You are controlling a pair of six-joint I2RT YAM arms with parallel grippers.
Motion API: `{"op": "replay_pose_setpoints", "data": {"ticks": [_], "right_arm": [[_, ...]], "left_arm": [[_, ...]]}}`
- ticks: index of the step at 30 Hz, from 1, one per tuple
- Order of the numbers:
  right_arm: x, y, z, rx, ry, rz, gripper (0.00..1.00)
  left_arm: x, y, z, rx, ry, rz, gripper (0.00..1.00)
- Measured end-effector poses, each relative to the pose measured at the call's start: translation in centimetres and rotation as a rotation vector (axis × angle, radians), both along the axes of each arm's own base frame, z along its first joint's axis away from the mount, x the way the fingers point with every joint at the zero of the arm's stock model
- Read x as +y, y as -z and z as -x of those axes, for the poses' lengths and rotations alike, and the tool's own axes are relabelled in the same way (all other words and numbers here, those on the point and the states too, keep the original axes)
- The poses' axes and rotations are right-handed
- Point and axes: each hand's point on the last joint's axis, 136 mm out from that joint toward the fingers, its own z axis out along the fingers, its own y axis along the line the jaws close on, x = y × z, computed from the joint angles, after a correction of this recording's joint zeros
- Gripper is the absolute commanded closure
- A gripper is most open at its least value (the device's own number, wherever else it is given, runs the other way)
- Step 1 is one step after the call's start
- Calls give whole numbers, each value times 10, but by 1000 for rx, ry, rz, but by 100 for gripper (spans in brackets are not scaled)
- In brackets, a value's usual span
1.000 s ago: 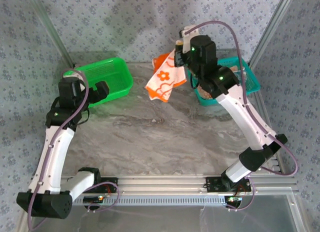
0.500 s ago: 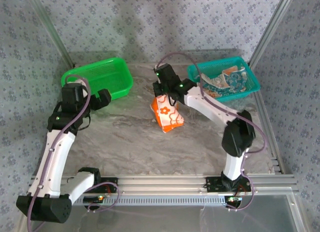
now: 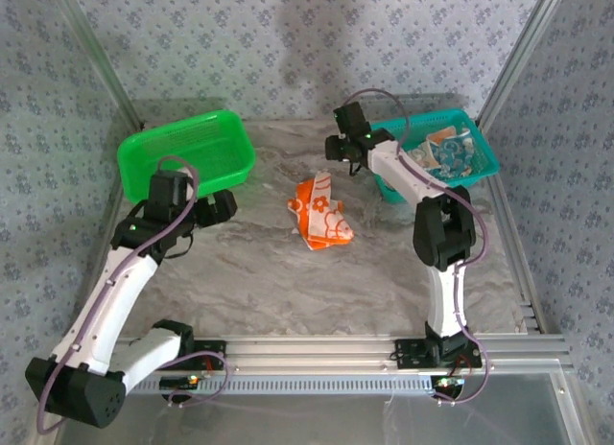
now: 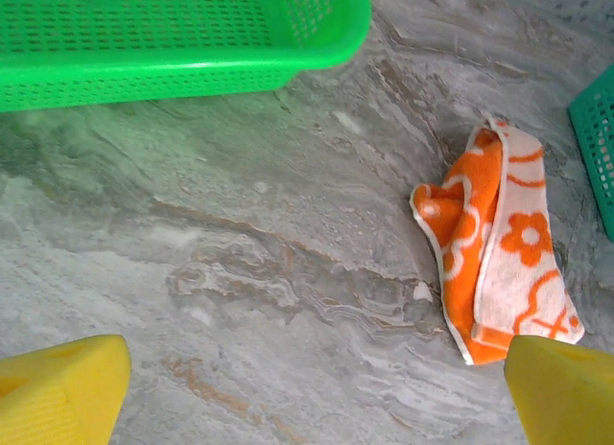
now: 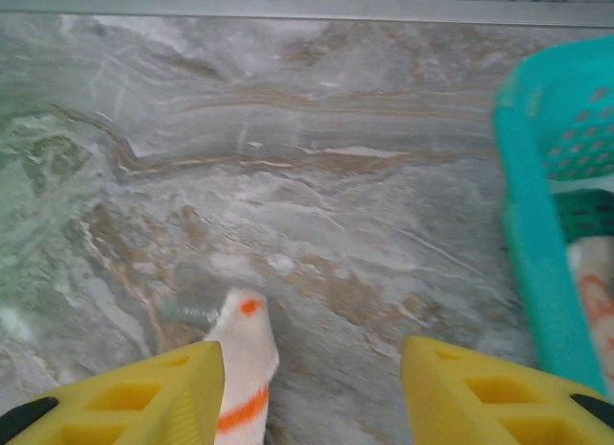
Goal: Fold and stack the towels
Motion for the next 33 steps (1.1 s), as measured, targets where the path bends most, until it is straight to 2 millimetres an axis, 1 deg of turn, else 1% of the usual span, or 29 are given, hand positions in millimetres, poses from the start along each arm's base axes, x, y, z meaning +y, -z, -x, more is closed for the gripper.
{"op": "replay_pose_setpoints", "data": {"ticks": [2,3,5,8,10,12,13,15,17,19,22,31,33], "right_arm": [[-1,-2,18,11,-25,17,52],[2,-3,31,19,-48,26,53],[14,-5,60,31,-107,36,53],[43,0,105,52,-223,53,56],[64,12,133,84,-303,71,58],[81,30,158,125,-370,87,58],[86,41,170,152,-398,100,58],[91,61,185,197,-432,127,58],[93,79,193,238,-447,153,58],[94,95,195,271,-452,173,58],[93,110,197,305,-453,191,57],[92,125,200,334,-463,214,57],[92,130,201,342,-468,223,62]], "left_arm": [[-3,4,-2,8,2,0,0],[-4,6,-4,11,-1,0,0],[-4,8,-6,15,-5,1,1],[-5,13,-9,20,-9,-1,0],[-5,15,-9,26,-9,-3,0],[-5,16,-10,27,-8,-3,0],[-5,16,-10,26,-8,-3,0],[-5,16,-10,29,-7,-4,0],[-6,17,-10,29,-5,-4,0],[-6,17,-10,29,-4,-4,0],[-6,17,-10,29,-4,-4,0],[-5,18,-5,29,-3,-4,0],[-5,19,-5,29,-3,-4,0]]}}
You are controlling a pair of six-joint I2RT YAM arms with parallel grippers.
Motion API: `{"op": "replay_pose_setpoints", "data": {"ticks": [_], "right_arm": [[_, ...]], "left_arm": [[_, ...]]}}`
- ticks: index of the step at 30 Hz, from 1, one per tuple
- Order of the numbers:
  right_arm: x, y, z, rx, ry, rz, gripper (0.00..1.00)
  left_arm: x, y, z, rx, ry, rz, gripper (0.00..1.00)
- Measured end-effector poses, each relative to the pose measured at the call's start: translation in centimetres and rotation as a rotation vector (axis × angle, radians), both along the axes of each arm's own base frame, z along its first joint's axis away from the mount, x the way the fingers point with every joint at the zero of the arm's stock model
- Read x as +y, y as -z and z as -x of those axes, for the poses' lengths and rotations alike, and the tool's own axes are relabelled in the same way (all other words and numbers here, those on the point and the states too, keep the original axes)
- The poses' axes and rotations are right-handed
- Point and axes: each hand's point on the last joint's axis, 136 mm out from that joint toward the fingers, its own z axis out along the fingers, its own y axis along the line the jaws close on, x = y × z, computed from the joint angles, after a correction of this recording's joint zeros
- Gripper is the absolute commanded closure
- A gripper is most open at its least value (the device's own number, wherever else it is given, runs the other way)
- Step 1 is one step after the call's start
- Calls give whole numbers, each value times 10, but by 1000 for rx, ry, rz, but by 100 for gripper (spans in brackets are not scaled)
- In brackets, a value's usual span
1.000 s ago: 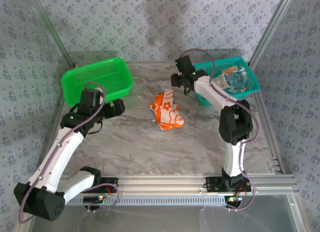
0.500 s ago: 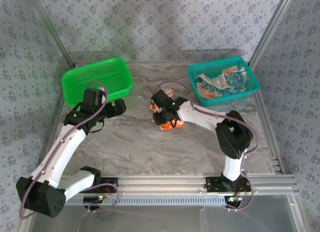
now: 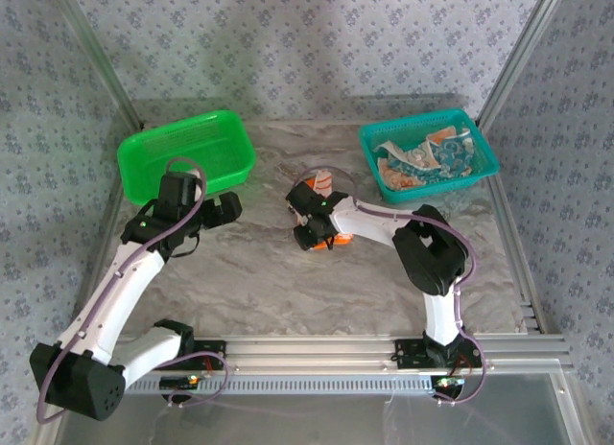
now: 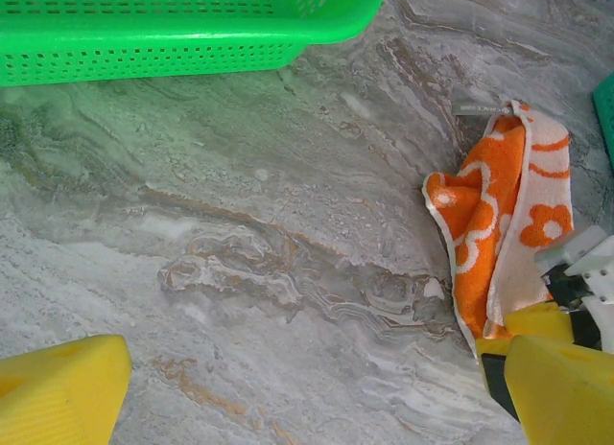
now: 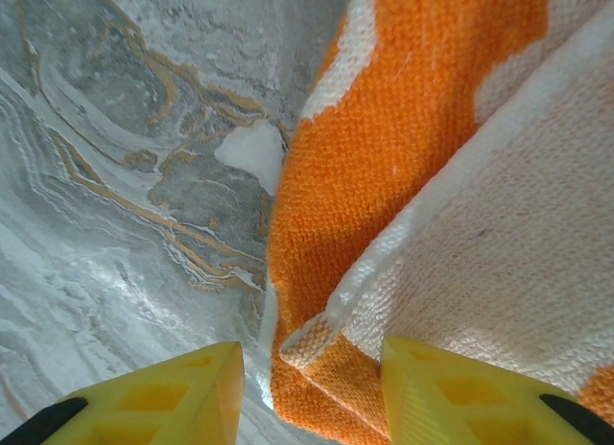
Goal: Fold and stack the towels
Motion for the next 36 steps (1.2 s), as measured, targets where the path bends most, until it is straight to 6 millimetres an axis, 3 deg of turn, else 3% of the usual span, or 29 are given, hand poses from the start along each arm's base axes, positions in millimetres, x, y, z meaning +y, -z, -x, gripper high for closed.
{"op": "replay_pose_setpoints", "data": {"ticks": [8,13,18,21,23,28,31,32,33,34,36], "right_arm": [[-1,3,1,3,-13,13,100],[-7,-18,-2,-28,8,-11,100],[-26,-73,-21,-120,83,-108,100],[-38,-95,-31,-166,119,-138,100],[-43,-98,-35,-173,135,-141,100],[-72,-88,-48,-166,232,-115,100],[-94,-82,-56,-163,281,-100,100],[-96,-81,-56,-167,281,-93,100],[-93,-81,-54,-170,268,-88,92],[-86,-81,-51,-174,244,-89,84],[-69,-81,-41,-177,184,-90,78]], "left_arm": [[0,3,1,8,-1,1,0],[-5,9,5,24,5,7,0],[-24,16,9,34,39,28,0],[-40,23,10,49,63,31,0],[-52,29,10,61,77,38,1],[-92,56,21,108,150,48,20],[-115,76,28,162,192,40,20],[-119,82,30,180,195,34,19],[-120,87,31,194,194,29,19],[-120,91,31,203,188,24,19],[-119,91,29,200,173,24,17]]}}
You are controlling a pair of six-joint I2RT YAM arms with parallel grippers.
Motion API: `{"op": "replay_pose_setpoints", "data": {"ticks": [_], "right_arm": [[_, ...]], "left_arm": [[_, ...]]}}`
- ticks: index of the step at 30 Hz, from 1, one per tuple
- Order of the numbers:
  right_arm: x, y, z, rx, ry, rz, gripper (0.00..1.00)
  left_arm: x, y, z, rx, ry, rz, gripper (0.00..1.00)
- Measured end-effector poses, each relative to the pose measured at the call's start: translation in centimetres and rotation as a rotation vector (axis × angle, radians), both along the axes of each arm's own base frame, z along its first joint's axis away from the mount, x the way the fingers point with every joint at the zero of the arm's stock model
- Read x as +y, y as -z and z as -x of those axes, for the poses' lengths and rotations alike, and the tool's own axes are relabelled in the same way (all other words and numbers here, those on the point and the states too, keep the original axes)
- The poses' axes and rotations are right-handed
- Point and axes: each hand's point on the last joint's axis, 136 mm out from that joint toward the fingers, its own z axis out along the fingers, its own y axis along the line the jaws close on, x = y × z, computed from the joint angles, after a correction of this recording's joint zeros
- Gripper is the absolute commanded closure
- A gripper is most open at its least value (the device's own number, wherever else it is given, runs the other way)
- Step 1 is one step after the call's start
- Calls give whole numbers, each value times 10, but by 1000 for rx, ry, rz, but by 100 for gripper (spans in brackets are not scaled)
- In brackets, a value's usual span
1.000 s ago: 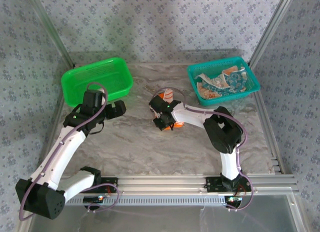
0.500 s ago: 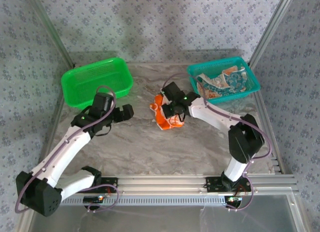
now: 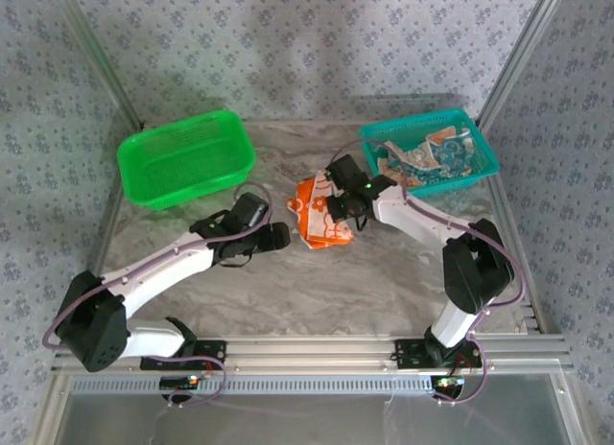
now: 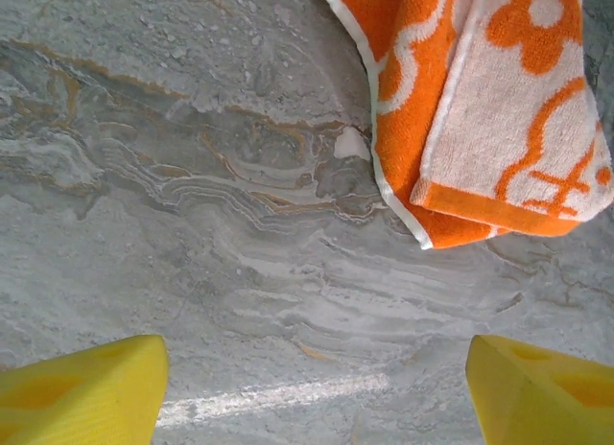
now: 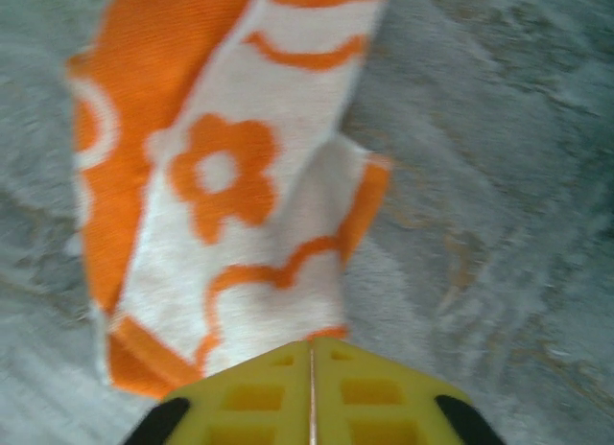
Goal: Fold and stack the towels
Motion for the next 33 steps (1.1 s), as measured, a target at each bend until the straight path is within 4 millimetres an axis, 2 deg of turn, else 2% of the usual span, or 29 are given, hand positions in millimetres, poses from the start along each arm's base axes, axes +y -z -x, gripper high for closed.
{"op": "replay_pose_setpoints", "data": {"ticks": [4,11,16,26,27,31,33], "right_arm": [[33,13,19,14,-101,19,64],[66,56,37,85,-194,94,62],[72,74,38,117,-206,130,58],[71,96,35,153,-204,168,58],[70,100,35,158,-203,173,59],[68,100,31,152,-193,175,83],[67,100,29,151,-187,172,84]], "left_arm": [[5,-5,-4,-26,-31,0,13],[30,-16,-6,-67,-109,-1,8],[48,-21,-4,-86,-153,-2,8],[53,-20,0,-76,-159,-13,7],[53,-20,0,-76,-159,-13,7],[53,-20,0,-76,-158,-13,7],[53,-20,0,-76,-158,-14,7]]}}
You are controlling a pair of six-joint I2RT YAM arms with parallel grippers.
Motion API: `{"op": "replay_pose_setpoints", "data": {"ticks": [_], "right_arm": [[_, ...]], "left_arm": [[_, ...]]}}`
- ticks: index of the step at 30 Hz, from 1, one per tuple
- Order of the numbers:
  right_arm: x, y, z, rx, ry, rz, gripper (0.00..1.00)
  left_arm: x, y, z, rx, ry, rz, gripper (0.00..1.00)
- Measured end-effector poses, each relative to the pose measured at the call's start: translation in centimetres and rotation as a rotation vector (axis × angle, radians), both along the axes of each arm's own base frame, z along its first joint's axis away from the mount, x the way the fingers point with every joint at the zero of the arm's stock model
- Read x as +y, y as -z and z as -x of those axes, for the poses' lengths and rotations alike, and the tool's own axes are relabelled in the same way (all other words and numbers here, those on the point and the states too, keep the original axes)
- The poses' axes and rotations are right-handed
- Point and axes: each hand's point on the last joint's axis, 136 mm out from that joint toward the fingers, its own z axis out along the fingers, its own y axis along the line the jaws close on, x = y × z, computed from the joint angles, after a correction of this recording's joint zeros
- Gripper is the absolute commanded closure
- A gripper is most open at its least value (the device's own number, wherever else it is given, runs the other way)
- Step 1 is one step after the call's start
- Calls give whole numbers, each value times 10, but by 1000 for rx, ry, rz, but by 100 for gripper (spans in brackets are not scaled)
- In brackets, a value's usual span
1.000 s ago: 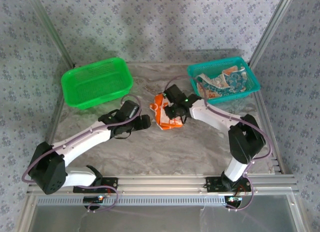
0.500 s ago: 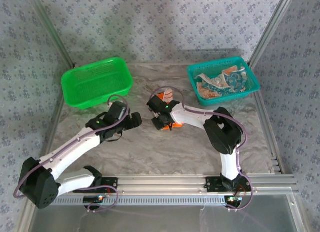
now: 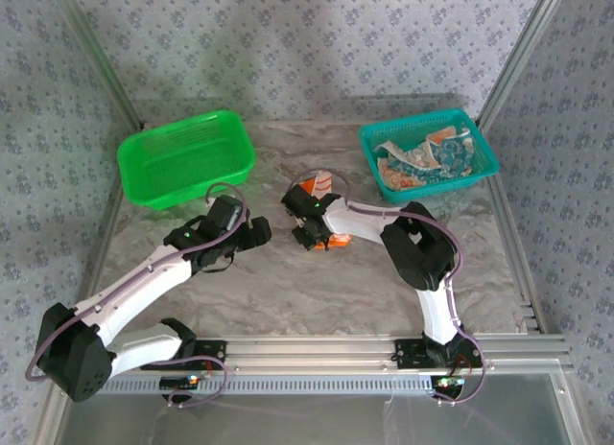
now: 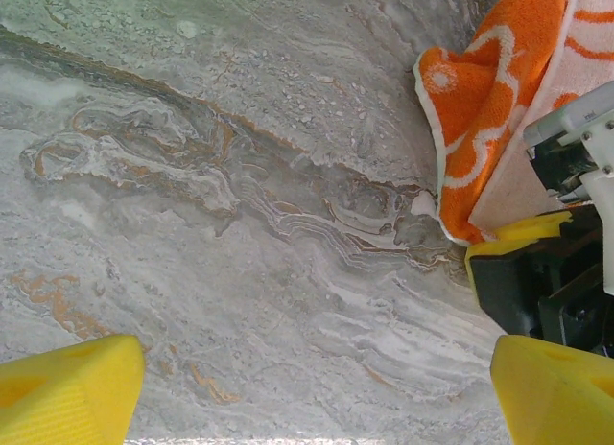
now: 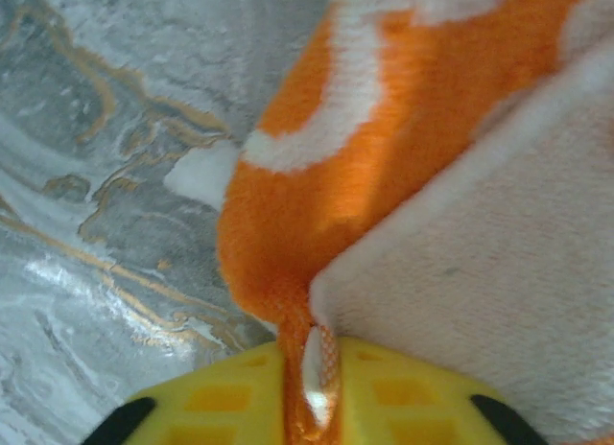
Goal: Fold and stack the towels
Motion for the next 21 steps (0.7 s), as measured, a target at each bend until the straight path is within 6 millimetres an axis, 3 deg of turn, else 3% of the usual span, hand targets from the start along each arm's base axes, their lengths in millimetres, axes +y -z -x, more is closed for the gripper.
{"op": "replay_pose_setpoints", "data": {"ticks": [3,5,9,16,21], "right_arm": [[-3,-2,-2,0,10,-6,87],[-6,-6,-2,0,18,-14,100],[-14,-26,-6,-1,64,-74,100],[-19,-85,-26,6,193,-333,100],[-13,-94,-33,62,256,-460,100]], "left_arm": [[0,0,0,0,0,0,7],[0,0,0,0,0,0,7],[-2,3,0,8,5,1,7],[-16,9,0,37,53,40,20],[-31,5,-3,26,106,91,29]]}}
